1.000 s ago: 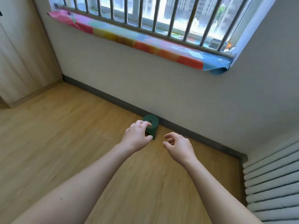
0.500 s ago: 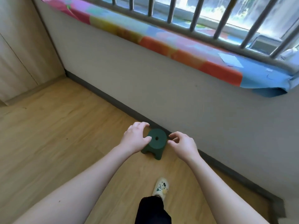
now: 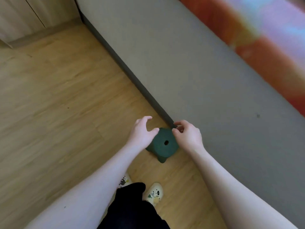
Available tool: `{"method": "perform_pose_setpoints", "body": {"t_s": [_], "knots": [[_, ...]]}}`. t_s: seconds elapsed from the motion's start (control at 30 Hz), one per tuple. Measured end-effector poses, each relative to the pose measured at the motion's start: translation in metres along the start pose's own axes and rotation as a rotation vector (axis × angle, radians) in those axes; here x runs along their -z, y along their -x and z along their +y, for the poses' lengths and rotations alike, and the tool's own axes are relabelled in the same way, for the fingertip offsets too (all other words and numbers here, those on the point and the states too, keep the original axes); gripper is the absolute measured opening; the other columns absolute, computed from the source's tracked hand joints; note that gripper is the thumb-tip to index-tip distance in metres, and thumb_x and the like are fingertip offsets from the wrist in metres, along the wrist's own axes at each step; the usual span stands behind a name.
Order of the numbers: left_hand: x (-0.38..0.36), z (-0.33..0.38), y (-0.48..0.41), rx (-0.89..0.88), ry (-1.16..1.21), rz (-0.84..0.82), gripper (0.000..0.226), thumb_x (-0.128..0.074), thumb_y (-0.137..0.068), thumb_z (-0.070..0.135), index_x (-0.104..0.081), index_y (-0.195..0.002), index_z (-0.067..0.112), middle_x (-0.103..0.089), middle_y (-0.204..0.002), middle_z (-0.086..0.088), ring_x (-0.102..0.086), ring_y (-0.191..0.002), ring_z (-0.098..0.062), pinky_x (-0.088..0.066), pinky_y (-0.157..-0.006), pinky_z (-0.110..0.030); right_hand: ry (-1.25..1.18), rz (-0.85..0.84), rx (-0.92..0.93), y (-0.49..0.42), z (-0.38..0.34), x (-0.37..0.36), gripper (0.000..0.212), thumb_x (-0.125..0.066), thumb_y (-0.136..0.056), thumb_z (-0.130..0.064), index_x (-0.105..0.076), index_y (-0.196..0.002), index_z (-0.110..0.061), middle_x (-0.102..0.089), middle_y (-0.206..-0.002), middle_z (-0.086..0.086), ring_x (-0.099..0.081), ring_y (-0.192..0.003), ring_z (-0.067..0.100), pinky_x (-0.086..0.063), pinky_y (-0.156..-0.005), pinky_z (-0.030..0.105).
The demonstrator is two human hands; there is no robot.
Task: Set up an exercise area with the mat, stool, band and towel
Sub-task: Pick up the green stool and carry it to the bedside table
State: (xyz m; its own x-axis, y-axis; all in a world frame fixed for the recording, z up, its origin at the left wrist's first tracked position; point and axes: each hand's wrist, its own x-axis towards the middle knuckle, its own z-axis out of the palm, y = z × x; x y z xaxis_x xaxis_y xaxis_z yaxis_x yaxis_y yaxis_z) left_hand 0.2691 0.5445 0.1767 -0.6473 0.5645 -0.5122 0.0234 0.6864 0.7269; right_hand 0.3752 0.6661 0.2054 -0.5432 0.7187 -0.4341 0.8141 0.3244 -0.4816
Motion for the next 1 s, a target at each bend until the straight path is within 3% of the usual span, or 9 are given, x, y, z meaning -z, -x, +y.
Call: {"method": "perform_pose_setpoints", "body": {"t_s": [0.43,0.7,0.87,1.0], "knots": [[-0.09,-0.087,-0.123,0.225,0.132,0.023,0.054,-0.063,-0.087,0.038,-0.044,-0.136,0.026,-0.043,-0.141,-0.003,-0.044,-0.127,-0.019,-0.037,-0.098,-0.029,0.114,-0.163,0.011,-0.15,0.068,-0.102,0.031,-0.055,-0.092,-0.027,-0.06,-0.123,-0.024,-0.066,-0.114,0.001,-0.061,-0.104,0.022,-0.05,-0.092,0.036],[-0.188,-0.153,-0.153,0.331,0.144,0.068,0.058,-0.064,-0.087,0.034,-0.041,-0.139,0.023,-0.044,-0.14,-0.008,-0.043,-0.128,-0.022,-0.035,-0.101,-0.03,0.23,-0.252,0.122,-0.216,0.158,-0.163,0.038,-0.056,-0.091,-0.025,-0.057,-0.129,-0.022,-0.063,-0.122,0.005,-0.057,-0.112,0.024,-0.046,-0.092,0.033],[-0.245,-0.194,-0.173,0.443,0.207,0.119,0.07,-0.067,-0.085,0.037,-0.034,-0.144,0.018,-0.042,-0.141,-0.011,-0.043,-0.128,-0.024,-0.037,-0.105,-0.034,0.268,-0.259,0.105,-0.261,0.206,-0.194,0.044,-0.056,-0.091,-0.026,-0.051,-0.135,-0.022,-0.058,-0.13,0.008,-0.053,-0.121,0.027,-0.043,-0.095,0.033],[-0.291,-0.219,-0.192,0.639,0.424,0.154,0.085,-0.07,-0.081,0.045,-0.024,-0.148,0.02,-0.034,-0.149,-0.007,-0.04,-0.132,-0.025,-0.038,-0.107,-0.04,0.268,-0.264,0.069,-0.293,0.241,-0.218,0.047,-0.056,-0.091,-0.026,-0.048,-0.137,-0.021,-0.056,-0.133,0.008,-0.051,-0.123,0.027,-0.042,-0.098,0.035]]}}
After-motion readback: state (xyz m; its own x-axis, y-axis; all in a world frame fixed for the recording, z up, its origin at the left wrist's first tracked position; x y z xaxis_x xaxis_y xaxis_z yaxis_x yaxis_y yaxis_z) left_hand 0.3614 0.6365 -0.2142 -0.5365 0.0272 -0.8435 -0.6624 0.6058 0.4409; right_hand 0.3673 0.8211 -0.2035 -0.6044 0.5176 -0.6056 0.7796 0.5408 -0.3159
